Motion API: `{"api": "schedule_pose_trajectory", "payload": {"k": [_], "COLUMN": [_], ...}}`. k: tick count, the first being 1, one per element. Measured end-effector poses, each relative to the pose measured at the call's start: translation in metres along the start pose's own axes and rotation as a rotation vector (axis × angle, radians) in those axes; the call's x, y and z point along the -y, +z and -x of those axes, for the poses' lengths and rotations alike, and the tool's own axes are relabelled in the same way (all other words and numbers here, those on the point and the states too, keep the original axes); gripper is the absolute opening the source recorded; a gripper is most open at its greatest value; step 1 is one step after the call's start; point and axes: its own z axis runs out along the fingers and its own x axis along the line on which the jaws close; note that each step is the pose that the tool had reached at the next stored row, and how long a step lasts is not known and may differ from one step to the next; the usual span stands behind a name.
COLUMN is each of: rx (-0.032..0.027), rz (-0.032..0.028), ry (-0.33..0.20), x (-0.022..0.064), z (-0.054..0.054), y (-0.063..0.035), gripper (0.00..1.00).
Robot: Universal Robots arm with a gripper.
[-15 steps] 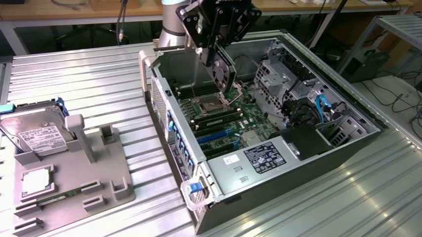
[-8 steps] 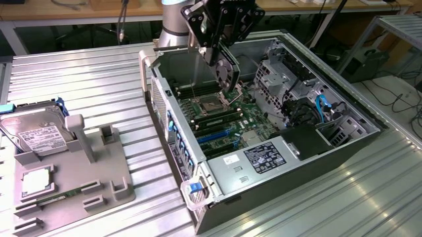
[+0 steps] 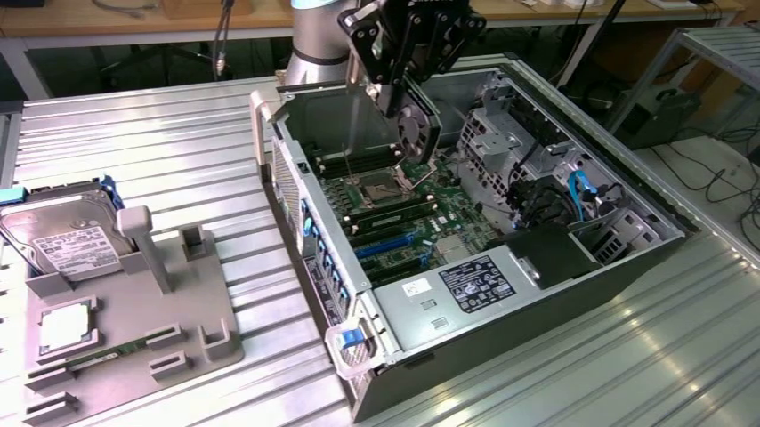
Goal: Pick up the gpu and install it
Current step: 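Pick up the gpu and move the gpu toward the slot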
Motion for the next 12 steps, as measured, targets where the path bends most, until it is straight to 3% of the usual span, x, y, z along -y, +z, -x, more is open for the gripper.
{"api": "schedule_pose_trajectory", "payload": {"k": [12], "rx": [0.0], "rz": [0.0], "ry": [0.0], "x": [0.0007], "z": [0.014], "y": [0.0], "gripper": [0.27]}}
